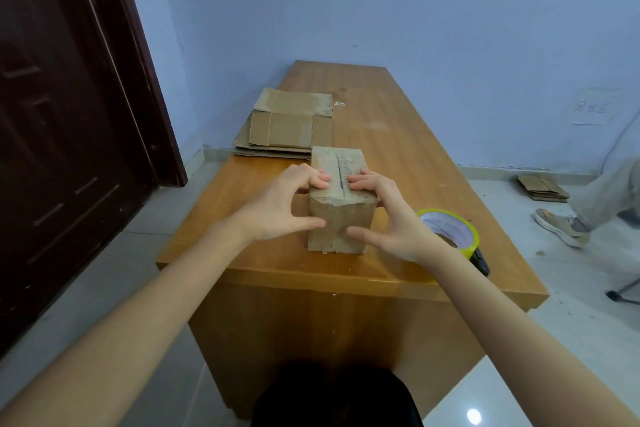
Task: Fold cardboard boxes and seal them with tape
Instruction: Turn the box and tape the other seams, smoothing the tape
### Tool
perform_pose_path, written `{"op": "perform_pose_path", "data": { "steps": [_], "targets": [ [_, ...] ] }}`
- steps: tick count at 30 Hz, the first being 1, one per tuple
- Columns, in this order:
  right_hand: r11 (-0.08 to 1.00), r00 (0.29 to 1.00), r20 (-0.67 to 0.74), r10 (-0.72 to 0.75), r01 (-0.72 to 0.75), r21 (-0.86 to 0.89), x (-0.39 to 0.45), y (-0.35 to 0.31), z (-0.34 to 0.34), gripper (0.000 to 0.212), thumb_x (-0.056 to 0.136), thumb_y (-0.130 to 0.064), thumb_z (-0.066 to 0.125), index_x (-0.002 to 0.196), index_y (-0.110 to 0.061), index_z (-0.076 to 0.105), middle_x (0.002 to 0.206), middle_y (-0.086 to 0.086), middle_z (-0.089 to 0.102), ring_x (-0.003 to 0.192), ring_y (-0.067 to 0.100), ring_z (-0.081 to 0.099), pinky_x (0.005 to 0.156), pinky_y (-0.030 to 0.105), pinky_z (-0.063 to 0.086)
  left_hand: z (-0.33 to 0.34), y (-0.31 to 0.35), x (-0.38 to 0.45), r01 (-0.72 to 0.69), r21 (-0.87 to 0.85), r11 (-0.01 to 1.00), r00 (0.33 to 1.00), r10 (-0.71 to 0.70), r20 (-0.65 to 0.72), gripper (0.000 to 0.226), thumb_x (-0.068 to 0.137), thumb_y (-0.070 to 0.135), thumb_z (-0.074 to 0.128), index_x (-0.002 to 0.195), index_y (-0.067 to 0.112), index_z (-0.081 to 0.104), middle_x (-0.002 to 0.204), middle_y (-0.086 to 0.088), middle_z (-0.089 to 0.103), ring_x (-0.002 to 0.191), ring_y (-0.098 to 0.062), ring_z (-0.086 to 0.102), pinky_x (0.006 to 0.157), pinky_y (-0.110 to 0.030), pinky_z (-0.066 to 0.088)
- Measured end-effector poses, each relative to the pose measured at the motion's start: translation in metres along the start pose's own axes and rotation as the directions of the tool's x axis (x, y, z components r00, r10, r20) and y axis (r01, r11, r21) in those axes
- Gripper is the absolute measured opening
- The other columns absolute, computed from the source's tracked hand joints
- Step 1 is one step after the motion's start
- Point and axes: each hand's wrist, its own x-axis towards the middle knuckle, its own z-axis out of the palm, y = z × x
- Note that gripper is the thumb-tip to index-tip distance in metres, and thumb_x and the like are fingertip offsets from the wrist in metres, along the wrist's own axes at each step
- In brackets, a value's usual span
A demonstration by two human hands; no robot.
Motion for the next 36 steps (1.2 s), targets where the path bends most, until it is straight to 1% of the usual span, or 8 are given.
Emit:
{"op": "perform_pose_path", "data": {
  "steps": [4, 10, 13, 15, 19, 24, 31, 36],
  "targets": [
    [0.997, 0.999, -0.038, 0.014, -0.012, 0.071, 0.003, 0.000, -0.004, 0.031, 0.089, -0.034, 0.058, 0.119, -0.033, 0.049, 0.134, -0.017, 0.048, 0.139, 0.007, 0.029, 0.095, 0.021, 0.043, -0.002, 0.000, 0.001, 0.022, 0.013, 1.000, 0.997, -0.023, 0.076, 0.044, 0.081, 0.031, 0.072, 0.117, 0.023, 0.048, 0.126, 0.024, 0.038, 0.127, 0.008, 0.028, 0.111, -0.030, 0.029],
    [1.000, 0.997, 0.073, -0.012, 0.011, 0.008, -0.002, 0.002, -0.001, 0.057, 0.081, -0.026, 0.070, 0.128, -0.035, 0.038, 0.143, -0.017, 0.035, 0.143, 0.009, 0.018, 0.103, 0.021, 0.038, 0.002, -0.002, -0.002, 0.007, 0.025, 1.000, 0.997, -0.009, 0.081, 0.049, 0.080, 0.042, 0.068, 0.119, 0.023, 0.046, 0.132, 0.018, 0.037, 0.131, 0.003, 0.027, 0.113, -0.036, 0.028],
    [0.996, 0.997, 0.034, 0.067, -0.070, 0.063, 0.001, -0.008, -0.005, 0.041, 0.086, -0.045, 0.057, 0.121, -0.026, 0.050, 0.135, -0.016, 0.046, 0.139, 0.004, 0.026, 0.102, 0.019, 0.036, -0.004, 0.006, 0.000, 0.086, -0.100, 0.991, 0.992, -0.077, 0.097, 0.056, 0.083, 0.071, 0.039, 0.111, 0.024, 0.050, 0.131, 0.013, 0.044, 0.129, -0.001, 0.033, 0.109, -0.032, 0.030],
    [0.981, 0.984, -0.017, 0.177, -0.175, 0.080, 0.007, -0.017, -0.008, 0.035, 0.093, -0.049, 0.037, 0.109, -0.026, 0.058, 0.122, -0.019, 0.055, 0.128, 0.000, 0.037, 0.103, 0.023, 0.035, -0.001, 0.016, 0.007, 0.161, -0.106, 0.981, 0.987, -0.159, 0.026, 0.061, 0.089, 0.069, 0.023, 0.103, 0.019, 0.055, 0.116, 0.005, 0.051, 0.115, -0.007, 0.043, 0.102, -0.032, 0.035],
    [0.975, 0.969, -0.167, 0.179, -0.198, -0.102, 0.017, -0.026, 0.008, 0.021, 0.099, -0.029, 0.045, 0.092, -0.013, 0.057, 0.100, -0.008, 0.059, 0.102, 0.011, 0.046, 0.086, 0.039, 0.045, 0.013, 0.028, 0.017, 0.097, 0.269, 0.958, 0.989, -0.063, -0.132, 0.032, 0.093, 0.051, 0.043, 0.087, 0.019, 0.044, 0.098, 0.004, 0.047, 0.095, -0.013, 0.045, 0.076, -0.028, 0.041],
    [0.990, 0.986, -0.165, 0.006, -0.029, -0.136, 0.006, -0.005, 0.014, 0.039, 0.093, -0.042, 0.045, 0.111, -0.011, 0.057, 0.119, -0.011, 0.054, 0.125, 0.011, 0.042, 0.103, 0.030, 0.039, 0.019, 0.006, 0.004, -0.030, 0.346, 0.938, 0.982, 0.092, -0.163, 0.043, 0.087, 0.050, 0.053, 0.107, 0.011, 0.052, 0.116, -0.002, 0.053, 0.110, -0.014, 0.047, 0.088, -0.028, 0.040],
    [0.991, 0.996, -0.081, -0.027, 0.016, -0.130, -0.001, 0.001, 0.008, 0.041, 0.092, -0.040, 0.047, 0.124, -0.015, 0.050, 0.134, -0.011, 0.047, 0.138, 0.011, 0.030, 0.110, 0.037, 0.032, 0.024, -0.002, -0.006, -0.060, 0.154, 0.986, 0.985, 0.083, -0.148, 0.046, 0.086, 0.043, 0.058, 0.119, 0.013, 0.048, 0.133, 0.003, 0.045, 0.128, -0.003, 0.033, 0.105, -0.027, 0.032],
    [0.990, 0.967, -0.233, 0.101, -0.120, -0.070, 0.003, -0.011, 0.024, 0.034, 0.089, -0.050, 0.046, 0.112, -0.026, 0.050, 0.125, -0.017, 0.050, 0.134, 0.006, 0.035, 0.106, 0.043, 0.034, 0.034, 0.003, -0.006, -0.006, -0.120, 0.993, 0.972, -0.023, -0.236, 0.041, 0.085, 0.041, 0.055, 0.113, 0.012, 0.051, 0.122, 0.014, 0.044, 0.124, 0.006, 0.035, 0.104, -0.012, 0.027]
  ]
}}
